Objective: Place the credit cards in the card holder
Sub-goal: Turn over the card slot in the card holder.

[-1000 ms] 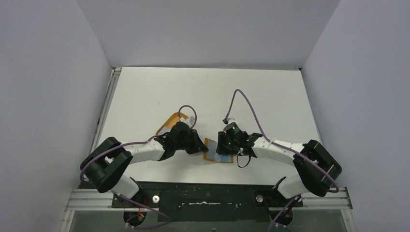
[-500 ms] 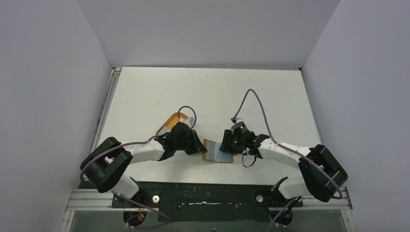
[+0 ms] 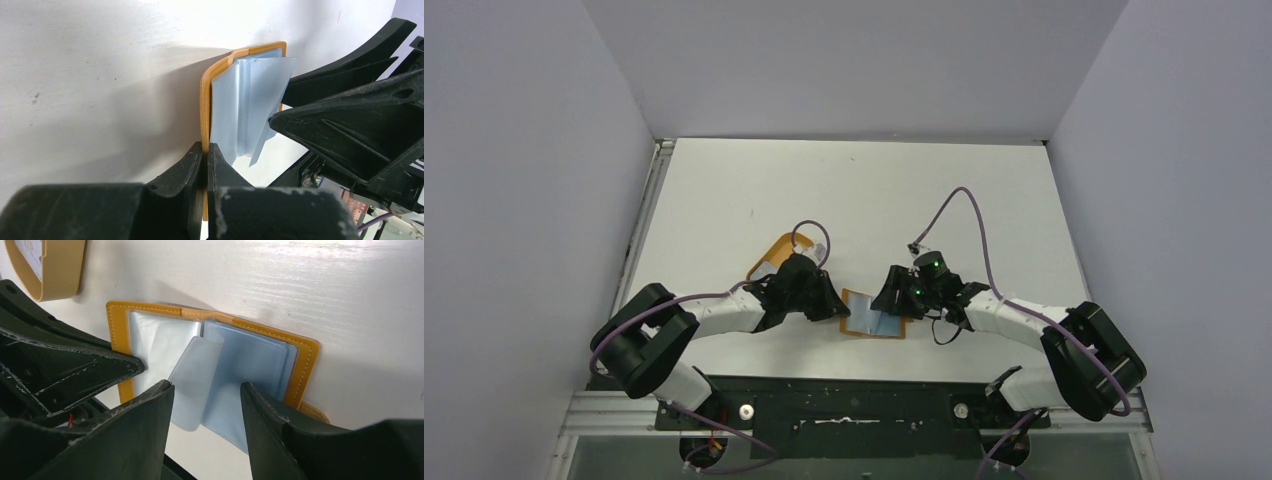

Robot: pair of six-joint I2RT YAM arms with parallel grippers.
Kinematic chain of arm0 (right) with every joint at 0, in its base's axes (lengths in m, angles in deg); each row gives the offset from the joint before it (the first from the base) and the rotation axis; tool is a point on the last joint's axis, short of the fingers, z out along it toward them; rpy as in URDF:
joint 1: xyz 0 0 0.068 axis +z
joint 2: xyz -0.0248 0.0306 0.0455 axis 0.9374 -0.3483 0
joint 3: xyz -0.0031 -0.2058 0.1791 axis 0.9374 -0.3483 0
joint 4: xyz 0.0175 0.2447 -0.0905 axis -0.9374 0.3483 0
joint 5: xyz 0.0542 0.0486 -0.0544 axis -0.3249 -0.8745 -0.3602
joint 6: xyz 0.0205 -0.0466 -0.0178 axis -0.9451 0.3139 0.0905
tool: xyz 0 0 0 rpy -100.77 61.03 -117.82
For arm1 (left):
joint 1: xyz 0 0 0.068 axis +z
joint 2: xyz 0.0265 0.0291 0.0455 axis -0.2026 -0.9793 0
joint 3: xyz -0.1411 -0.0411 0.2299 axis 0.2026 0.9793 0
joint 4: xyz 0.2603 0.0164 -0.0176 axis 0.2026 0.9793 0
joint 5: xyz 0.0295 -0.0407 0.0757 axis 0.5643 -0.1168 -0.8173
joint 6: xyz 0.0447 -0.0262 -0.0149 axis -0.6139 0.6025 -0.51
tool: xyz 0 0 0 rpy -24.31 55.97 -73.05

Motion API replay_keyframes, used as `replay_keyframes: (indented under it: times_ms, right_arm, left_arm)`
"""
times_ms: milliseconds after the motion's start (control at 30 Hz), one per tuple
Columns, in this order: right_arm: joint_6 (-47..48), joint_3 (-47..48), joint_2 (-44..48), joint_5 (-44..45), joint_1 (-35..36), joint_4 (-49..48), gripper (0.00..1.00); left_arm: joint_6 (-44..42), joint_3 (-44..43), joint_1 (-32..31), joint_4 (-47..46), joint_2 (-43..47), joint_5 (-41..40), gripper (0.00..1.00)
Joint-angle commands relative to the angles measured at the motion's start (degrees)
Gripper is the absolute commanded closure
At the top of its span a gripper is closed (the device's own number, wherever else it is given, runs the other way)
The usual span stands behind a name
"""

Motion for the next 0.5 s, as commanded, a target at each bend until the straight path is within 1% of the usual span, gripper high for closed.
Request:
replay_keyframes:
  times_ms: [0, 100, 300, 467]
  right_arm:
    - [-1.3, -0.31, 0.25, -2.77, -0.65, -4.78, 0.45]
    - [-1.5, -0.72, 0.84, -4.58, -0.77, -7.16, 0.37]
    - [-1.53, 0.68, 0.72, -5.54, -0.73, -6.98, 0.32]
    - [-2.88, 1.26, -0.2, -6.37, -0.73, -8.1, 0.27]
  left_arm:
    - [-1.56, -1.22, -0.1, 1.45, -0.34, -0.44, 1.0]
    - [-1.77, -1.75, -0.09, 2.45, -0.01, -0.9, 1.0]
    - [-2.11, -3.31, -0.56, 4.03, 0.36, -1.65, 1.0]
    - [-3.17, -5.67, -1.86, 7.41, 1.55, -3.41, 1.0]
